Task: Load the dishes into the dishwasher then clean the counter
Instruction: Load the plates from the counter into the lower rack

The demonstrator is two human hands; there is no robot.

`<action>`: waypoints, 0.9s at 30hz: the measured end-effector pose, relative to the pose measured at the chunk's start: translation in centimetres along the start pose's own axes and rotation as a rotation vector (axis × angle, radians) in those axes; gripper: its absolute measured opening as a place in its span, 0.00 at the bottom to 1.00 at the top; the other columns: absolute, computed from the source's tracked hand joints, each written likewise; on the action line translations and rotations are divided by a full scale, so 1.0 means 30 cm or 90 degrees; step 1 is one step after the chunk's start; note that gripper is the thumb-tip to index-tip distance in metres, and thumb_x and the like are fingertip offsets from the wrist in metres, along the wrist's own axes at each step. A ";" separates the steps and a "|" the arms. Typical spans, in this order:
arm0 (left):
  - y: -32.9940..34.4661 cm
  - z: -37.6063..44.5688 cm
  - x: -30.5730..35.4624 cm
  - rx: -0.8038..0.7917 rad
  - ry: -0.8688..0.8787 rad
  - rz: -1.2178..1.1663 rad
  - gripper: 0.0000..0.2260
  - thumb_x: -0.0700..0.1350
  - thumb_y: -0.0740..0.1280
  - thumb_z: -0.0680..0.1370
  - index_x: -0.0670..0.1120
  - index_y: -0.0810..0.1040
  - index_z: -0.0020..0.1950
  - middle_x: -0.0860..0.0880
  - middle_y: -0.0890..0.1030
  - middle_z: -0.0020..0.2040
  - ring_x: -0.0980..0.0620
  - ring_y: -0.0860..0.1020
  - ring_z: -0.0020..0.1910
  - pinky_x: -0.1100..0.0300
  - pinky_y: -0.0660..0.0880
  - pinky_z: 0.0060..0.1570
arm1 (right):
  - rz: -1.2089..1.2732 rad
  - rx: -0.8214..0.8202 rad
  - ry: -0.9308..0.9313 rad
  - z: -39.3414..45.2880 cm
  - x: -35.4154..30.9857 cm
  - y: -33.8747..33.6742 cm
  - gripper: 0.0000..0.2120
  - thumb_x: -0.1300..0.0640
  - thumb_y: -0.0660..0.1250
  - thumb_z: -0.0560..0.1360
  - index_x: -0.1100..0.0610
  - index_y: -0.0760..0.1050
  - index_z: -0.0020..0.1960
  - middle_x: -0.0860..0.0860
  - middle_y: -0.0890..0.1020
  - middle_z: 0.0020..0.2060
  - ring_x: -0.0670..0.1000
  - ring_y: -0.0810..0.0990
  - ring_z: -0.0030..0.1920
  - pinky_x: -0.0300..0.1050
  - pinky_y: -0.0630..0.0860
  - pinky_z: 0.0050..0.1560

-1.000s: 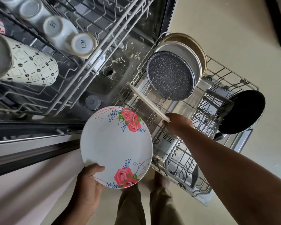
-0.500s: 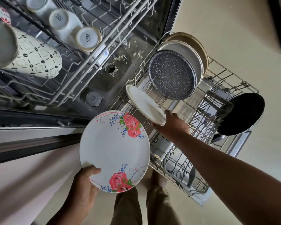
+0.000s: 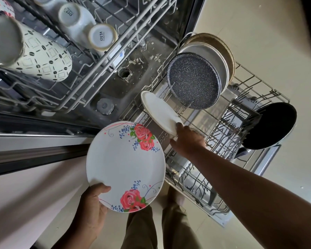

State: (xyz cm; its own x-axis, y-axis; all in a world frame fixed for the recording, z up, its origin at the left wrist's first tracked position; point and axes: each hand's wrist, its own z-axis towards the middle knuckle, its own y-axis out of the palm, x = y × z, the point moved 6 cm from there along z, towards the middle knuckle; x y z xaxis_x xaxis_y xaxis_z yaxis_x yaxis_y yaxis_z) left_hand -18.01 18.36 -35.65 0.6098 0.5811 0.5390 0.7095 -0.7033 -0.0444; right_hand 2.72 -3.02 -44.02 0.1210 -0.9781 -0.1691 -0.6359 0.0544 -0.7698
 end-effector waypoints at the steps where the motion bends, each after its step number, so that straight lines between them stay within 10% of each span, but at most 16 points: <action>1: -0.005 0.000 -0.002 -0.003 -0.001 0.000 0.14 0.32 0.56 0.74 0.47 0.78 0.49 0.47 0.85 0.39 0.44 0.78 0.45 0.54 0.72 0.44 | 0.009 -0.003 0.007 -0.001 0.001 0.010 0.31 0.42 0.62 0.77 0.52 0.56 0.73 0.55 0.73 0.62 0.60 0.76 0.60 0.53 0.73 0.56; 8: -0.078 0.011 -0.013 -0.035 -0.042 0.020 0.17 0.38 0.64 0.63 0.44 0.78 0.51 0.42 0.84 0.43 0.38 0.78 0.50 0.47 0.72 0.51 | 0.288 -0.008 0.254 -0.126 0.068 0.088 0.49 0.36 0.70 0.70 0.57 0.48 0.77 0.59 0.63 0.72 0.62 0.69 0.68 0.58 0.70 0.65; 12: -0.110 -0.016 0.012 -0.010 -0.114 0.034 0.03 0.37 0.63 0.60 0.42 0.74 0.31 0.42 0.76 0.30 0.43 0.76 0.33 0.58 0.72 0.38 | 0.589 -0.210 0.072 -0.256 -0.053 0.174 0.34 0.32 0.70 0.68 0.52 0.72 0.65 0.50 0.80 0.58 0.54 0.79 0.58 0.56 0.75 0.62; 18: -0.072 -0.055 0.073 -0.049 -0.120 -0.022 0.18 0.32 0.55 0.65 0.46 0.64 0.15 0.49 0.67 0.19 0.52 0.70 0.17 0.55 0.60 0.34 | 0.725 -0.321 0.022 -0.373 -0.063 0.085 0.20 0.49 0.78 0.65 0.48 0.81 0.56 0.45 0.86 0.49 0.46 0.84 0.51 0.44 0.78 0.49; 21: -0.068 -0.021 0.060 -0.065 -0.073 -0.013 0.02 0.39 0.63 0.58 0.43 0.70 0.26 0.42 0.73 0.30 0.45 0.77 0.33 0.53 0.67 0.44 | 0.660 -0.291 -0.036 -0.390 -0.060 -0.010 0.12 0.57 0.76 0.70 0.44 0.81 0.49 0.40 0.85 0.41 0.36 0.82 0.44 0.28 0.74 0.42; 23: -0.075 0.025 0.044 -0.049 -0.050 0.009 0.16 0.38 0.67 0.52 0.41 0.73 0.39 0.39 0.76 0.41 0.39 0.76 0.46 0.49 0.69 0.51 | 0.569 -0.227 -0.087 -0.417 -0.069 -0.071 0.09 0.53 0.73 0.74 0.39 0.78 0.46 0.36 0.82 0.39 0.33 0.80 0.42 0.27 0.72 0.41; 27: -0.011 0.076 0.062 -0.009 -0.010 -0.003 0.07 0.38 0.67 0.71 0.46 0.75 0.47 0.45 0.79 0.44 0.44 0.75 0.53 0.55 0.71 0.47 | 0.377 0.013 -0.228 -0.533 -0.127 -0.191 0.14 0.50 0.63 0.77 0.33 0.75 0.58 0.33 0.82 0.43 0.33 0.79 0.38 0.26 0.71 0.35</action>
State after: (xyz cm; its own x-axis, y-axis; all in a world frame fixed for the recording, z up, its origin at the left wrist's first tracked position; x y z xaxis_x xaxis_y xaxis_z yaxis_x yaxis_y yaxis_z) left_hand -16.31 20.61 -36.55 0.6122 0.5907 0.5256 0.7071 -0.7065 -0.0296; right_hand -6.29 -2.81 -29.14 0.0047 -0.6557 -0.7550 -0.6587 0.5661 -0.4957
